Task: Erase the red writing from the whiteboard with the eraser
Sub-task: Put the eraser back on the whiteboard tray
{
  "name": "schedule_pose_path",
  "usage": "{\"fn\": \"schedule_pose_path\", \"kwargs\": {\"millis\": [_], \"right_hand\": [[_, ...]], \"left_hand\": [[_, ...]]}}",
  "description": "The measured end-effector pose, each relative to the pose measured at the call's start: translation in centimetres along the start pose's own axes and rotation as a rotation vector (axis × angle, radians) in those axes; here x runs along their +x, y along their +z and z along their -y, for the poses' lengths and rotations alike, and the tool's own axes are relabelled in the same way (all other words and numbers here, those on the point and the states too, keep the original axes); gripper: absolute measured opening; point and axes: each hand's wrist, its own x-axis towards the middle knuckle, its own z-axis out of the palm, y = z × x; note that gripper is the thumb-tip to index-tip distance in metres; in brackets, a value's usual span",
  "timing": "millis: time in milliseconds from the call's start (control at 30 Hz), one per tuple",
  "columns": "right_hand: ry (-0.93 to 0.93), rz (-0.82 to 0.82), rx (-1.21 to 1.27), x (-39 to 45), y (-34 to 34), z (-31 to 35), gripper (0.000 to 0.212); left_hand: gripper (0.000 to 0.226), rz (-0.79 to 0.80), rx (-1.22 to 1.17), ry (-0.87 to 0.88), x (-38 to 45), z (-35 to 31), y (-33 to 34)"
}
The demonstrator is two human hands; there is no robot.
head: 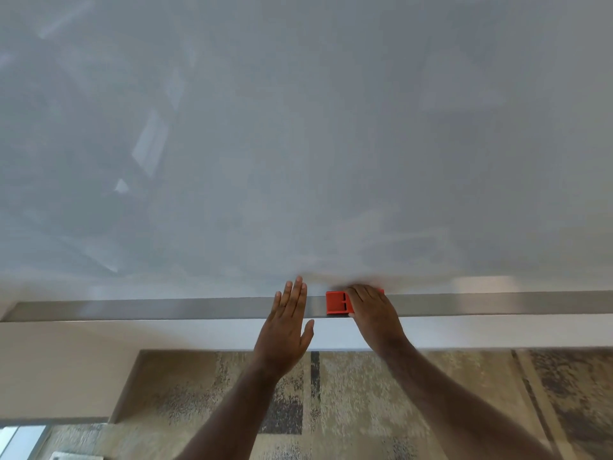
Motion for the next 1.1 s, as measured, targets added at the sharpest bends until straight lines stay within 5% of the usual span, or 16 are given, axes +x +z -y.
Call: {"fn": "schedule_pose_path", "kwargs": {"millis": [533,1100], "right_hand": [[0.044,0.054,0.036,0.2,1.9,0.3,0.061],[0.007,-0.077,-0.003,-2.7,-0.7,1.6,0.064]], "left_hand": [[0.075,0.050,-0.004,-0.023,-0.1,-0.1,0.5],[0.077,-0.005,0.066,-0.019,-0.6,0.9,-4.7]]}}
